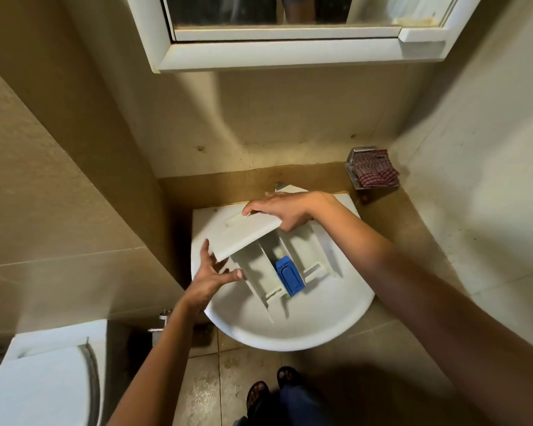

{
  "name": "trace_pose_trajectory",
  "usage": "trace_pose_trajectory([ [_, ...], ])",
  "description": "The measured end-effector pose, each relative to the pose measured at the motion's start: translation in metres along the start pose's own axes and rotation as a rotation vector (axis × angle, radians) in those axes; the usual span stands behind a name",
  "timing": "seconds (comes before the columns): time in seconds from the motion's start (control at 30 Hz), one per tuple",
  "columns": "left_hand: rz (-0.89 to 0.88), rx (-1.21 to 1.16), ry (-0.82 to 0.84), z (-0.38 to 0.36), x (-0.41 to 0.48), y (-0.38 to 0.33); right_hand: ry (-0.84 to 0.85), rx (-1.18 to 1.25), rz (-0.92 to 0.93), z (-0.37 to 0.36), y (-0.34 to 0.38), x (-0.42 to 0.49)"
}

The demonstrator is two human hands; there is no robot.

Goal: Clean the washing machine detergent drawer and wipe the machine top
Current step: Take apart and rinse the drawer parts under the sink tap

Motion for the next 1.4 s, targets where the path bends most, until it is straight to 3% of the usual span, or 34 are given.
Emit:
trace_pose_trajectory([
  [0.13,0.077,-0.090,-0.002,-0.022,-0.005,0.011,0.030,0.025,0.076,0.004,0.018,0.018],
  [0.2,0.111,-0.190,-0.066,-0.022,-0.003,0.012,-0.038,-0.030,0.069,0.008,0.024,0.024],
  [0.4,0.188,-0.434,-0.220,-0.017,-0.013,0.039,-0.621,0.099,0.113,0.020,0.014,0.024],
  [0.5,0.214,-0.495,-0.314,-0.019,-0.022,0.054,-0.986,0.357,-0.095,0.007,-0.029,0.005],
  [0.57,0.245,-0.512,-0.381,-0.019,-0.025,0.067,-1.115,0.508,-0.302,-0.016,-0.059,-0.007],
  [0.67,0.294,-0.556,-0.458,-0.019,-0.026,0.084,-1.064,0.666,-0.560,-0.056,-0.090,-0.014],
  [0.8,0.322,-0.577,-0.494,-0.029,-0.024,0.090,-0.605,0.917,-0.816,-0.122,-0.114,-0.002],
  [0.87,0.317,-0.579,-0.484,-0.037,-0.018,0.089,-0.475,1.181,-0.892,-0.147,-0.117,0.001],
  [0.93,0.310,-0.575,-0.459,-0.046,-0.012,0.088,-0.485,1.400,-0.949,-0.157,-0.121,0.004],
  [1.03,0.304,-0.572,-0.421,-0.058,-0.002,0.084,-0.530,1.475,-0.999,-0.161,-0.131,0.004],
  [1.4,0.346,-0.633,-0.336,-0.095,0.004,0.088,-0.662,1.121,-1.086,-0.163,-0.169,-0.015],
])
Point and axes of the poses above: each hand's wrist, its own x-axis towards the middle knuckle, its own z-axis out of the back of the hand, y = z × x, the point moved 7 cm from there along x, towards the middle knuckle, and after that the axes turned 10 degrees about -y, right-handed, at the moved point
